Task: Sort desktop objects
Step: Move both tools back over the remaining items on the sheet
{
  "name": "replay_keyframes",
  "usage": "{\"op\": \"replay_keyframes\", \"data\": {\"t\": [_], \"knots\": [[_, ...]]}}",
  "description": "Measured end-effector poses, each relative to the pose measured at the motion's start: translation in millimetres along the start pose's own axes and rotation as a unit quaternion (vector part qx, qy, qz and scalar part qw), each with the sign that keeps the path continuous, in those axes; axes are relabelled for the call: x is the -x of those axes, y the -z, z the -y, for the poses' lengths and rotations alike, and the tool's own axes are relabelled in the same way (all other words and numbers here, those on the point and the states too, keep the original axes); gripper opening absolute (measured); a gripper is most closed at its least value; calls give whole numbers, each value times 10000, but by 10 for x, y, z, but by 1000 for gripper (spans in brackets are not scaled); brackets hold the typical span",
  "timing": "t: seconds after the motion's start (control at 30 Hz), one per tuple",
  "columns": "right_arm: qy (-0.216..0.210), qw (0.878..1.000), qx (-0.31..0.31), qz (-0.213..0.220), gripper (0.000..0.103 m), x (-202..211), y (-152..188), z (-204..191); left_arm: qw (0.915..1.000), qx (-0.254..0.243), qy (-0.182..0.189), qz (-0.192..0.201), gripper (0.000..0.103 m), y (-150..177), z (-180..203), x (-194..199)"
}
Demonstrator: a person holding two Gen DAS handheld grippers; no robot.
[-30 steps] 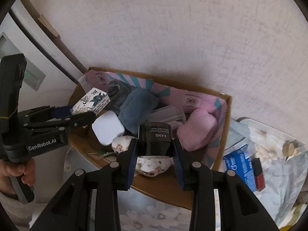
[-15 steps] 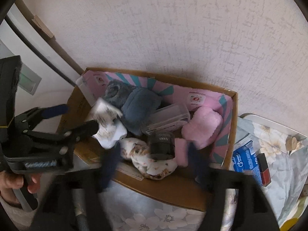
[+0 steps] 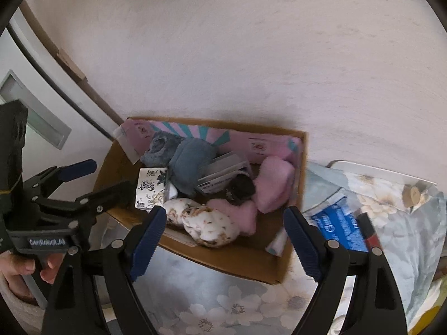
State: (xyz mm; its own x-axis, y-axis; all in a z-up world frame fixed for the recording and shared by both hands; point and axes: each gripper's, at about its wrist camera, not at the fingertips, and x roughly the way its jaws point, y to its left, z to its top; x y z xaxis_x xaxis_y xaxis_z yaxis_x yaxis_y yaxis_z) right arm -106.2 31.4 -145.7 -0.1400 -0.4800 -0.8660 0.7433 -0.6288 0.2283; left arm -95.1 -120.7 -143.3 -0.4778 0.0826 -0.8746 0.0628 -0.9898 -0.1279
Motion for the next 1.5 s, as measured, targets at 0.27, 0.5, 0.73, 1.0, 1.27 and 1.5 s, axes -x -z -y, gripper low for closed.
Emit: {"op": "replay_keyframes", "data": {"t": [0.27, 0.5, 0.73, 1.0, 1.27, 1.5], "knots": [[353, 9984, 141, 418, 83, 376, 42, 267, 9997, -184, 168, 32, 102, 34, 312, 64], [617, 9964, -173, 548, 83, 670, 173, 727, 9997, -179, 124, 101, 102, 91, 557, 108], [879, 9909, -860, 556, 83, 933, 659, 1365, 9989, -227, 194, 352, 102, 171, 870, 252], [760, 9857, -1444, 414, 83, 914, 1274, 2027, 9969, -620, 307, 371, 102, 366, 1443, 124], [634, 9850, -1453, 679, 83, 970, 1349, 2329, 9913, -1152, 620, 137, 102, 641, 2143, -177], [425, 9907, -1000, 823, 57, 851, 1080, 2591, 9962, -557, 658, 131, 98, 804, 2642, -491]]}}
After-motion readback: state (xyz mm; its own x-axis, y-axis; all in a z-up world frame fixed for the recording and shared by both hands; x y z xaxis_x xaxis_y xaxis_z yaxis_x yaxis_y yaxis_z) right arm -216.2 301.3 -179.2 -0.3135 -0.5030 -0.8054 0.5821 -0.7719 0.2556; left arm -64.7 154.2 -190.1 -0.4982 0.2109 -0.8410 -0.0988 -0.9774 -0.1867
